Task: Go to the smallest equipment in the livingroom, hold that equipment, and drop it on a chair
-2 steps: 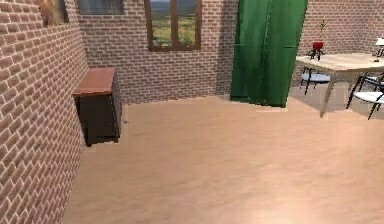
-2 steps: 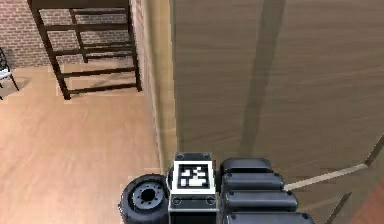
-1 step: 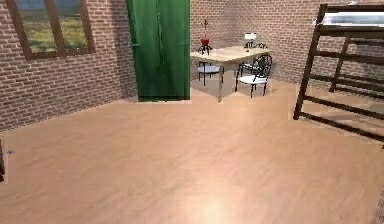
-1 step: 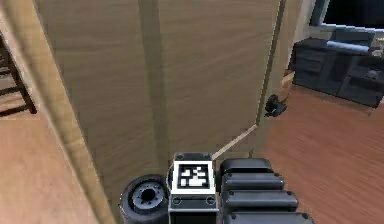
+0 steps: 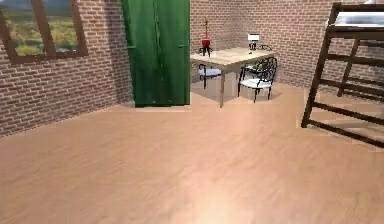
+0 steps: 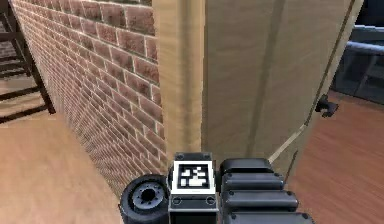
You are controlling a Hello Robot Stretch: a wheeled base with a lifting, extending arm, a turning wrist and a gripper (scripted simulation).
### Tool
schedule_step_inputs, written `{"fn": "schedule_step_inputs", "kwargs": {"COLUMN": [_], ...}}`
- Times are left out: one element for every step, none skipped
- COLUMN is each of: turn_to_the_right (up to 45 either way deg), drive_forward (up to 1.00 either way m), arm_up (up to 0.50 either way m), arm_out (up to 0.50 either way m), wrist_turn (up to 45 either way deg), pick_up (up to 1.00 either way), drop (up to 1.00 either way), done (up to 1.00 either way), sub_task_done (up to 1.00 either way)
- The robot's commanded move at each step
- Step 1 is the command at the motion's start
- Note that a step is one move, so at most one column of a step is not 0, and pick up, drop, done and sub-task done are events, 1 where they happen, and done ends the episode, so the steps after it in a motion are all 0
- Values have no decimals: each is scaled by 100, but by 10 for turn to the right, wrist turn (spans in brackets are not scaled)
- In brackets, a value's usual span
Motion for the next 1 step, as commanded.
{"fn": "schedule_step_inputs", "kwargs": {"turn_to_the_right": [240], "drive_forward": [0], "arm_up": [0], "arm_out": [0], "wrist_turn": [0], "pick_up": [0], "drop": [0], "done": [0], "sub_task_done": [0]}}
